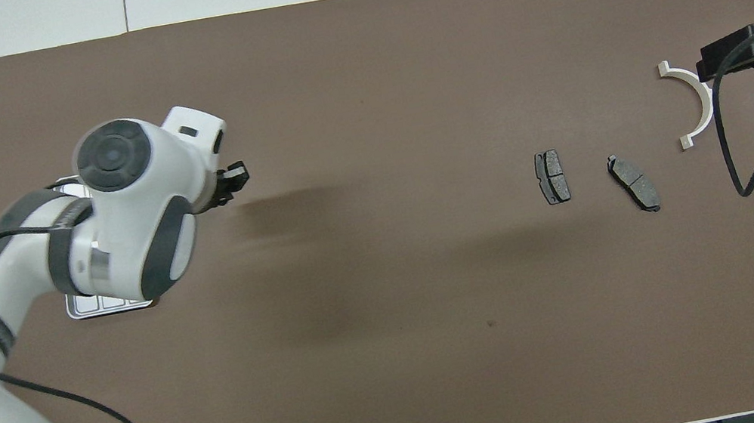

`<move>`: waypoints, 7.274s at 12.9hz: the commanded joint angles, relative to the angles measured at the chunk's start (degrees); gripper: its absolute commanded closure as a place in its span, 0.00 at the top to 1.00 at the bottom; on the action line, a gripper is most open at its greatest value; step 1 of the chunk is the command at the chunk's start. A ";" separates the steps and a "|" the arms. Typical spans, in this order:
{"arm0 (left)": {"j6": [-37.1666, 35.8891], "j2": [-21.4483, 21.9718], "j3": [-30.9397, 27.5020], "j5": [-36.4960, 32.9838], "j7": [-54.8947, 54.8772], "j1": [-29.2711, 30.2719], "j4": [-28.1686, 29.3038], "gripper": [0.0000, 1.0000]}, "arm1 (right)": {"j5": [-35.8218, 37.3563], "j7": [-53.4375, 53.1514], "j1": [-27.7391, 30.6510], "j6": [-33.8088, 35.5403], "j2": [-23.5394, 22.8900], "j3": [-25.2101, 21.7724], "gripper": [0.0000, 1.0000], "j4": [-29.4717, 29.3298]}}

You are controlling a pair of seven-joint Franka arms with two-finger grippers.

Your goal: Pick bearing gear from pile to tray

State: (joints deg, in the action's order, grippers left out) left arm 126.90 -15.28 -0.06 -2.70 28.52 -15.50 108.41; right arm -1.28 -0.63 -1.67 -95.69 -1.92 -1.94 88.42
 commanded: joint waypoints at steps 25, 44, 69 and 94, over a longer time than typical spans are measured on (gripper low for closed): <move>15.13 -4.14 0.58 -0.11 -22.81 16.02 7.07 0.00 | 0.23 0.80 0.35 -0.55 0.42 0.62 1.00 1.85; -37.60 21.61 0.76 4.10 -22.54 15.84 -13.84 1.00 | 0.32 0.72 0.18 -0.37 0.69 0.62 1.00 1.76; -40.06 17.39 1.73 2.53 -22.72 15.50 -20.70 1.00 | 0.40 0.72 0.18 -0.37 1.13 0.62 1.00 1.67; -38.22 20.46 2.87 2.96 -23.16 16.29 -12.70 1.00 | 0.40 0.80 0.18 -0.37 1.04 0.62 1.00 1.49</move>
State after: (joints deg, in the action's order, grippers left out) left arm 87.50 3.80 2.12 -0.06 6.40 -0.28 94.12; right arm -1.28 -0.63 -1.84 -95.69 -1.77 -1.69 89.15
